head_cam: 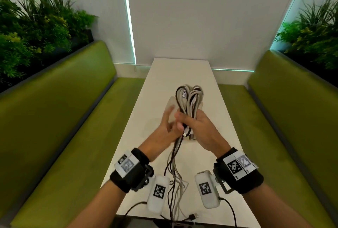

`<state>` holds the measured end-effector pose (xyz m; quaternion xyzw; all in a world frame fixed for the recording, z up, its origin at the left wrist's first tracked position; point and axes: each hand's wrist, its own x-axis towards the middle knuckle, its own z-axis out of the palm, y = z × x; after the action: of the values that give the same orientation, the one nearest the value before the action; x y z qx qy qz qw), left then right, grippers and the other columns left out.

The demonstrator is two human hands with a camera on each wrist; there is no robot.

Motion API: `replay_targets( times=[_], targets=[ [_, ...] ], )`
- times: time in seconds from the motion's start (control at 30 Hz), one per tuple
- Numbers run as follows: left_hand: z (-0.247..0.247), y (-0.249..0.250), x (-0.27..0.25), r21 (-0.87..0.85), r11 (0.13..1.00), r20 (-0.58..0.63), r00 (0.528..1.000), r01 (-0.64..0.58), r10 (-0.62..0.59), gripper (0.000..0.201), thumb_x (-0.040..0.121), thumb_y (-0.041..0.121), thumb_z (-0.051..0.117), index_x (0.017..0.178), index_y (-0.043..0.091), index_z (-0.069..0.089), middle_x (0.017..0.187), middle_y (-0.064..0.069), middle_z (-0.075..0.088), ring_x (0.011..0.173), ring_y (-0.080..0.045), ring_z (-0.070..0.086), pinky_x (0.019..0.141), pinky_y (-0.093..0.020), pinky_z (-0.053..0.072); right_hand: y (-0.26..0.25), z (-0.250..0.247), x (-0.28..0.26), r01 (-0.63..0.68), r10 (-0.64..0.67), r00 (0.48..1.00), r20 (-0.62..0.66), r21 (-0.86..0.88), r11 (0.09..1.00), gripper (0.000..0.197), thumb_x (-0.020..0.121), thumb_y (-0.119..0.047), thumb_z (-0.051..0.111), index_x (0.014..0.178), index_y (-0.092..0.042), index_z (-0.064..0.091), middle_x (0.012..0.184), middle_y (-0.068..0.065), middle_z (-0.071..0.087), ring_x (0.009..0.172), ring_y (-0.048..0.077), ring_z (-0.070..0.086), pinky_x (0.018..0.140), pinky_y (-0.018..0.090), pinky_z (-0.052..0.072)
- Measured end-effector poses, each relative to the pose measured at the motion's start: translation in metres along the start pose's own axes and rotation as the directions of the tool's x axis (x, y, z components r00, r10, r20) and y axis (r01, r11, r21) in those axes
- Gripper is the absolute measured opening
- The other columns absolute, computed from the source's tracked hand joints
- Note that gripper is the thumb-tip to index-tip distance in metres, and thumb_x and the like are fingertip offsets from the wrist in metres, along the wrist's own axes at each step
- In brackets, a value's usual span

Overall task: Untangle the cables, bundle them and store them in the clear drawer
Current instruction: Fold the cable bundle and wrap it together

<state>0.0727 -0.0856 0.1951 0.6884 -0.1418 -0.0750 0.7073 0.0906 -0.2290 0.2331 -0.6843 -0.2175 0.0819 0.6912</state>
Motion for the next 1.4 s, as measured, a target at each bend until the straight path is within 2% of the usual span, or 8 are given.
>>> replay_targets(
  times=[0.07,0.17,0.43,0.9,1.0,1.17,1.23,1.4],
  targets=[
    [0.012,-0.007,-0.010,-0.016,0.999,0.042,0.999,0.030,-0.030,0.062,0.082,0.056,0.054,0.136,0.040,0.029,0.107,-0.001,0.067,0.095,-0.018,0.069,0.088,-0.038,0.054,-0.002,-0.003,0.003,0.009,-0.002,0.999,-0.051,0.142,0.990,0.017,0.095,-0.014,0.053,0.079,-0.008,0.057,0.067,0.006,0.056,0.069,0.025,0.058,0.066,0.034,0.052],
    [0.029,-0.007,-0.020,-0.093,0.994,-0.061,0.996,0.065,-0.071,0.034,0.088,0.046,0.046,0.103,0.017,0.054,0.055,0.007,0.047,0.046,-0.011,0.043,0.048,-0.025,0.042,-0.002,-0.004,0.003,-0.021,0.042,0.996,-0.078,0.258,0.966,0.016,0.094,-0.018,0.053,0.080,-0.013,0.058,0.067,0.003,0.058,0.067,0.028,0.058,0.048,0.031,0.044],
    [0.036,-0.007,-0.045,-0.436,0.879,0.136,0.979,0.194,-0.149,0.041,0.085,0.055,0.046,0.069,0.018,0.052,0.048,0.007,0.028,0.038,-0.005,0.024,0.038,-0.016,0.027,-0.008,-0.004,-0.001,-0.008,0.067,0.994,-0.082,0.571,0.821,0.018,0.090,-0.026,0.055,0.077,-0.014,0.050,0.062,-0.001,0.044,0.054,0.013,0.047,0.056,0.025,0.043],
    [0.000,0.041,-0.019,-0.208,0.939,0.271,0.938,0.275,-0.215,0.039,0.094,0.046,0.046,0.070,0.015,0.052,0.046,0.010,0.028,0.035,-0.003,0.023,0.036,-0.015,0.024,-0.071,-0.038,0.006,0.149,-0.151,0.989,-0.013,-0.089,0.985,0.013,0.086,-0.021,0.065,0.081,-0.010,0.063,0.059,0.006,0.050,0.057,0.025,0.053,0.061,0.045,0.041],
    [-0.010,0.045,-0.014,-0.354,0.886,0.327,0.927,0.300,-0.183,0.043,0.094,0.045,0.042,0.081,0.009,0.063,0.049,0.010,0.032,0.036,-0.001,0.026,0.037,-0.014,0.024,-0.095,-0.040,0.002,0.131,-0.061,0.986,0.155,-0.499,0.857,0.010,0.078,-0.021,0.076,0.077,-0.014,0.068,0.054,-0.003,0.060,0.050,0.016,0.054,0.052,0.030,0.046],
    [-0.019,0.055,-0.006,-0.380,0.848,0.420,0.886,0.369,-0.197,0.109,0.076,0.084,0.006,0.092,-0.005,0.067,0.051,-0.001,0.040,0.041,-0.009,0.026,0.040,-0.020,0.025,-0.109,-0.026,0.000,0.178,0.302,0.882,0.362,-0.848,0.499,0.028,0.068,-0.023,0.082,0.063,-0.035,0.058,0.057,-0.022,0.057,0.054,-0.007,0.050,0.050,0.009,0.035],
    [-0.020,0.057,-0.004,-0.368,0.861,0.396,0.897,0.351,-0.197,0.120,0.067,0.090,0.004,0.096,-0.009,0.065,0.055,-0.009,0.050,0.044,-0.014,0.026,0.042,-0.022,0.023,-0.103,-0.022,0.000,0.270,0.289,0.875,0.389,-0.886,0.377,0.027,0.069,-0.029,0.082,0.070,-0.035,0.055,0.073,-0.022,0.052,0.070,-0.012,0.050,0.061,0.008,0.038],
    [-0.017,0.064,0.000,-0.044,0.954,0.428,0.868,0.298,-0.251,0.124,0.064,0.087,-0.002,0.108,-0.007,0.065,0.088,-0.026,0.068,0.058,-0.022,0.056,0.051,-0.025,0.042,-0.083,-0.023,0.000,0.368,0.227,0.897,0.378,-0.926,0.089,0.021,0.079,-0.028,0.070,0.098,-0.020,0.064,0.109,-0.007,0.053,0.082,0.012,0.053,0.068,0.025,0.041]
  ],
)
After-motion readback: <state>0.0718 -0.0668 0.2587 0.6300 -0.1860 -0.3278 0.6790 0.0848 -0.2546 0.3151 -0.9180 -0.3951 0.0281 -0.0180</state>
